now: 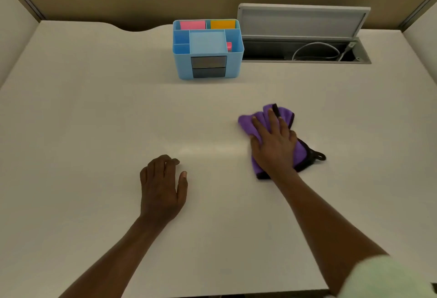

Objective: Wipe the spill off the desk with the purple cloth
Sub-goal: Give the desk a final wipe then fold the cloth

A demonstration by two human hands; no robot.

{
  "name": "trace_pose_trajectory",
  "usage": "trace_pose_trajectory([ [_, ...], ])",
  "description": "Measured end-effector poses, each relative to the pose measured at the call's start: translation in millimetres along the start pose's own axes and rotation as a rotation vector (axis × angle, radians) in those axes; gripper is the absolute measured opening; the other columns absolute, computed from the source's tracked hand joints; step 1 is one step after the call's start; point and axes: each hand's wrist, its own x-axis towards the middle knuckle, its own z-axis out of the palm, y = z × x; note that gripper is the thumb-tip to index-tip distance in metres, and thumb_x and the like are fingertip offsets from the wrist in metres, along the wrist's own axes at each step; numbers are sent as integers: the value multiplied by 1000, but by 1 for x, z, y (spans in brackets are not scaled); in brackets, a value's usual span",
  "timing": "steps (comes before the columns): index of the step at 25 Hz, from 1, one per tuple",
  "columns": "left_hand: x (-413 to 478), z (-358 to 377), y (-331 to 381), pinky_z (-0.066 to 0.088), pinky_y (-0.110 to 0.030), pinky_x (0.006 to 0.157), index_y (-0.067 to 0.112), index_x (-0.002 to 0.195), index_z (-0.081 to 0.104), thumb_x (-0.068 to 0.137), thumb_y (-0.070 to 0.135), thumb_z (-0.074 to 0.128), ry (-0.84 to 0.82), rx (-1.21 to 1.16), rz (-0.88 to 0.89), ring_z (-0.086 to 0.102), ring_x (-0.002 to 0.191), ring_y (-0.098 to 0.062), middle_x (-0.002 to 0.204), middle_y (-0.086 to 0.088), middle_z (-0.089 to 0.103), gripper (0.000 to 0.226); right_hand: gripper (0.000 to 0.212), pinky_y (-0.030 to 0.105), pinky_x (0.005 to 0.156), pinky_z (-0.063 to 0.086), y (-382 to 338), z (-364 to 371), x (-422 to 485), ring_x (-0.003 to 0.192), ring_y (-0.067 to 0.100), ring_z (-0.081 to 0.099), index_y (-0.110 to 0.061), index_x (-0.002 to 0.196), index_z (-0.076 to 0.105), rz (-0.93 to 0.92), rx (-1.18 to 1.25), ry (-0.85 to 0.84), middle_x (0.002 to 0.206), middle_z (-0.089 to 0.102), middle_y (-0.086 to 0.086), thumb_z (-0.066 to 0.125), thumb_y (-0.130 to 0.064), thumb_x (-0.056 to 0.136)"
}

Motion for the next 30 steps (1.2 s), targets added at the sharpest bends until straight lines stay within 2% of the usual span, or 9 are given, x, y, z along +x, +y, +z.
trace_pose_trajectory([
  [3, -1, 0, -1, 35, -37, 86, 13, 106, 55, 97, 33, 43, 25, -46, -12, 53, 104, -29, 109, -5, 55, 25, 58, 61, 122, 15, -71, 14, 31, 156, 38, 15, -35, 158, 33, -9, 60, -12, 173, 13, 5, 43, -46, 103],
  [7, 0, -1, -3, 28, -32, 81, 15, 95, 50, 99, 39, 39, 76, -115, -27, 49, 92, -26, 98, -3, 51, 27, 57, 62, 123, 11, -151, 31, 32, 157, 38, 14, -34, 158, 33, -231, 99, -76, 173, 10, 6, 44, -45, 103],
  [10, 0, -2, -3, 24, -30, 79, 15, 92, 48, 101, 46, 33, 96, -135, -37, 46, 88, -23, 94, -3, 50, 36, 56, 64, 124, 10, -177, 38, 16, 157, 36, 11, -38, 156, 36, -447, 91, -169, 173, 11, 2, 45, -46, 101],
  [15, -1, -4, -4, 26, -29, 79, 13, 91, 50, 101, 47, 34, 130, -171, -40, 48, 85, -26, 91, -9, 53, 38, 58, 56, 124, 13, -144, 34, -8, 158, 31, 14, -41, 155, 38, -785, 28, -185, 173, 13, -2, 46, -57, 100],
  [20, -1, -6, -4, 23, -30, 77, 15, 90, 49, 101, 49, 32, 96, -154, -43, 45, 84, -23, 91, -5, 50, 40, 56, 52, 121, 20, -77, 26, -30, 158, 28, 18, -41, 152, 43, -888, 53, -164, 172, 20, -4, 50, -52, 98],
  [23, 1, -7, -2, 25, -34, 77, 15, 92, 50, 99, 49, 36, 57, -101, -56, 48, 86, -28, 93, -4, 51, 37, 56, 53, 119, 27, -18, 6, -17, 155, 29, 25, -44, 152, 44, -739, 6, -147, 171, 21, -5, 52, -51, 97],
  [26, 4, -8, 27, 29, -36, 79, 15, 96, 55, 96, 46, 44, -2, -121, -100, 52, 89, -27, 97, -2, 54, 33, 56, 53, 109, 37, 47, -17, -13, 151, 35, 31, -44, 152, 44, -344, -44, -81, 171, 21, -1, 53, -50, 97],
  [28, 5, -7, 71, 37, -38, 79, 17, 98, 59, 95, 45, 47, -77, -234, -74, 56, 90, -23, 98, 2, 58, 31, 57, 54, 103, 42, 68, -23, -27, 148, 43, 33, -38, 154, 43, -72, -64, -34, 170, 23, 7, 49, -52, 99],
  [30, 10, 0, 128, 46, -35, 80, 18, 106, 62, 95, 47, 50, -214, -403, -65, 59, 93, -18, 102, 5, 60, 33, 58, 56, 97, 46, 68, -26, -49, 140, 49, 37, -32, 154, 43, 59, -50, -2, 166, 29, 17, 45, -55, 101],
])
